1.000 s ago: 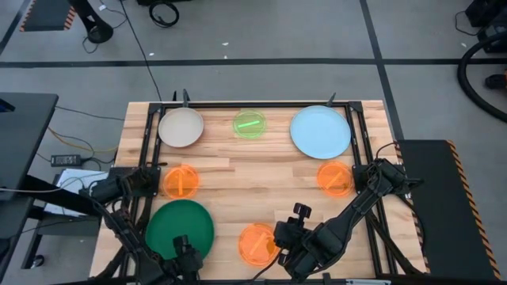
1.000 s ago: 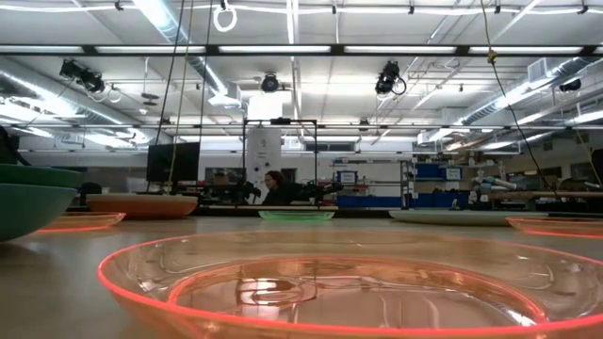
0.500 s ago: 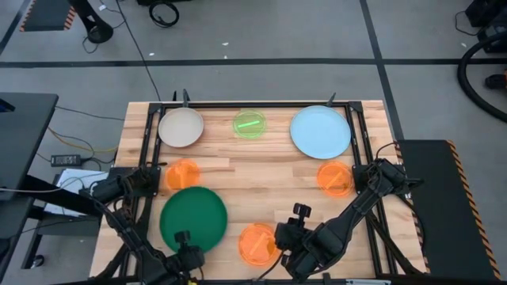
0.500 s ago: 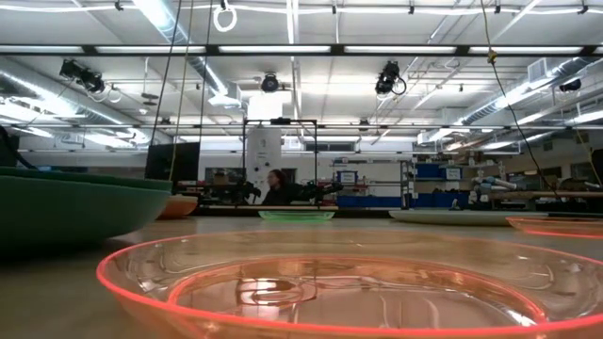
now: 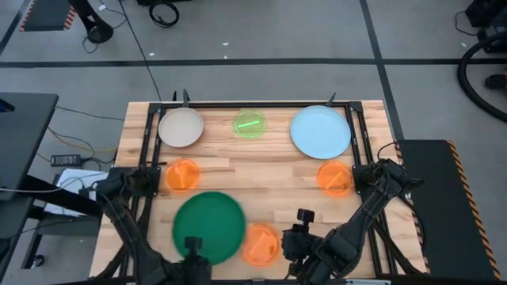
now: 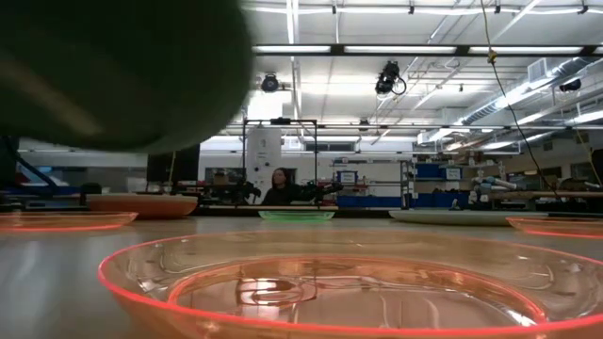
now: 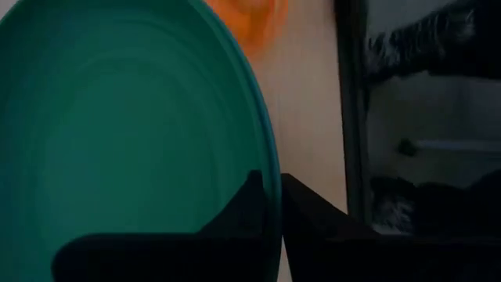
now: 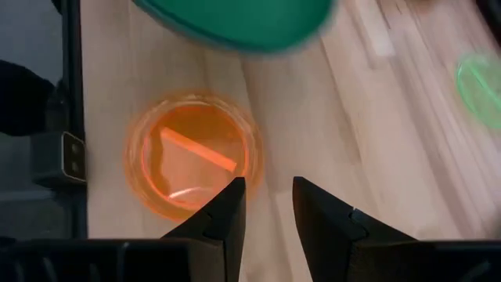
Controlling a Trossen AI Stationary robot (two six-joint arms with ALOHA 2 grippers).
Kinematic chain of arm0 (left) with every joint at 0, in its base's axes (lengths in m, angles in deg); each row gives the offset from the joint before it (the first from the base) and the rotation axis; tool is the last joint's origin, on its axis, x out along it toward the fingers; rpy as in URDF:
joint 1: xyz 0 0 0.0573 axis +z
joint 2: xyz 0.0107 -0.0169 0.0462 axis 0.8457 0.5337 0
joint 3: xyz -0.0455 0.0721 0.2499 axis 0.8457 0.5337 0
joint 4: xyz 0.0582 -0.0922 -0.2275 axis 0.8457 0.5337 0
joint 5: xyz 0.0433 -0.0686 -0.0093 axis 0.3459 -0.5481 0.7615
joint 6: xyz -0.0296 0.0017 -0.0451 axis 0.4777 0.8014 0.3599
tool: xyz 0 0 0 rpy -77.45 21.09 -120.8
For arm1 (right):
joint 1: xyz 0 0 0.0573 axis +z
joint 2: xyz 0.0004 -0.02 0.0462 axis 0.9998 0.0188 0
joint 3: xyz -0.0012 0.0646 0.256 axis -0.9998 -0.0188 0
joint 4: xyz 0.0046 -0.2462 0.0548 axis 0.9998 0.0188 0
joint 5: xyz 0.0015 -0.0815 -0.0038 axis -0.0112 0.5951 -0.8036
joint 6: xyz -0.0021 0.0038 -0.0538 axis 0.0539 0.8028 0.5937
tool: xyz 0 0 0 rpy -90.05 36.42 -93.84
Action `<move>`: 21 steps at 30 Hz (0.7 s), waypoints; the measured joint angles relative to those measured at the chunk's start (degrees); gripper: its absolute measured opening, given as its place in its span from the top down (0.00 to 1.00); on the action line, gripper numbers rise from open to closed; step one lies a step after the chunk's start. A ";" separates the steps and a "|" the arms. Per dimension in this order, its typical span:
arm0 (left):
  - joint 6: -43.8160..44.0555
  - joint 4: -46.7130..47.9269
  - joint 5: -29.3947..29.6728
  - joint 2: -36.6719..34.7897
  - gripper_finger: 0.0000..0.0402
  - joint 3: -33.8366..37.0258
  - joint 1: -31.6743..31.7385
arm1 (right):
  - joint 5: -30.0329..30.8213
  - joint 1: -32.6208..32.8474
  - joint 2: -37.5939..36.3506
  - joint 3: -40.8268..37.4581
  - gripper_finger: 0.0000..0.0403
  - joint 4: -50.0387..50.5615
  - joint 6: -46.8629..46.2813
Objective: Stack plastic plates
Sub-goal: Stack the bottom stacked plates on top of the light blue plate
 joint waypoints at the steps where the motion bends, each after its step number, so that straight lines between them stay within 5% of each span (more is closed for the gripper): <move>1: -3.82 -0.32 0.77 0.00 0.93 -1.39 1.07 | 0.37 0.22 0.08 -0.43 0.71 -0.88 0.88; 12: -40.59 -6.84 1.82 -2.54 0.93 -4.90 20.78 | 2.52 1.79 -1.46 5.17 0.61 0.92 7.94; 21: -55.99 -23.41 -13.69 -4.33 0.93 2.40 35.43 | 4.78 2.56 -4.51 3.81 0.45 19.79 -4.40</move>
